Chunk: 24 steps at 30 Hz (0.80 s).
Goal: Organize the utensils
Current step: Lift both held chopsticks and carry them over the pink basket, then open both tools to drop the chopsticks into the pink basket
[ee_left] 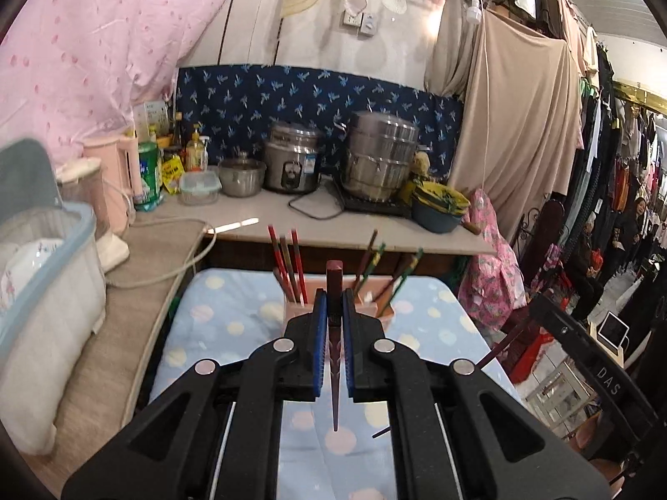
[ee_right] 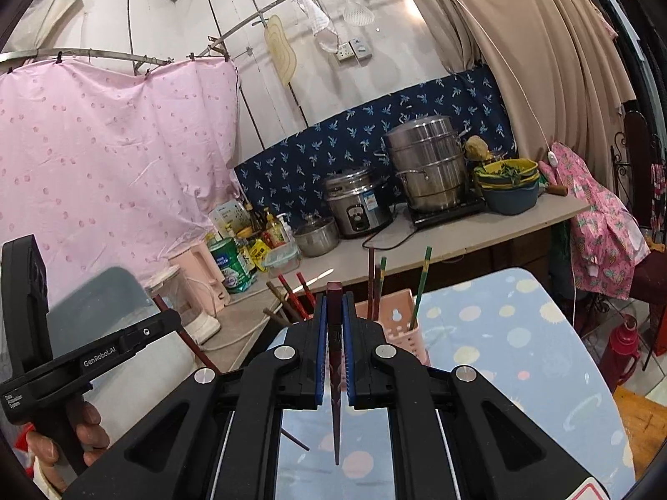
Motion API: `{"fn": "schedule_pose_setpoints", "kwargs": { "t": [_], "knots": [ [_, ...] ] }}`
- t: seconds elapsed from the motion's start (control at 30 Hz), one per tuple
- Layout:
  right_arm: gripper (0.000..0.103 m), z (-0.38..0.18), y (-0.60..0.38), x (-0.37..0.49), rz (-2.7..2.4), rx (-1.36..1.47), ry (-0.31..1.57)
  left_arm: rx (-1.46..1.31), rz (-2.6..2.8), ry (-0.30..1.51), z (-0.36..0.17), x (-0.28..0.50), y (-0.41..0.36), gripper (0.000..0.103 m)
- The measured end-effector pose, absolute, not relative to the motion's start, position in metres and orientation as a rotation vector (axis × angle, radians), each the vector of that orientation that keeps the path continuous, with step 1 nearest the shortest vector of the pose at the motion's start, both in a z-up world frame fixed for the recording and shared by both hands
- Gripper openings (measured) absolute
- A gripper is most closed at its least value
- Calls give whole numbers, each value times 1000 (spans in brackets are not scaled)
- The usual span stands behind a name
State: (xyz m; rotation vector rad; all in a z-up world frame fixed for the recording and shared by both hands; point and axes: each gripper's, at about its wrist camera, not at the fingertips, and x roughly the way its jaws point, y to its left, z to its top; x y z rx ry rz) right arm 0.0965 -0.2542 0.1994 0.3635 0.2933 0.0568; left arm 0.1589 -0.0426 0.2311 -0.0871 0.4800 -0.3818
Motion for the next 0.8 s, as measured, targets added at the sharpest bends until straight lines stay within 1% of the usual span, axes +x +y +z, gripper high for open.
{"fn": "schedule_pose_setpoints", "kwargs": {
  "t": [0.27,0.43,0.6,0.8],
  "knots": [
    [7,248,-272,158,43,375,194,-110,-348,388,273,212,-51,7],
    [7,263,-276,196,37,374,159,-105,-326,335,288,244,-61,7],
    [7,256,-279,233,27,376,172,-102,-311,347,280,279,-69,7],
    [7,230,-283,267,12,366,221,-93,-302,402,248,309,-78,7]
  ]
}}
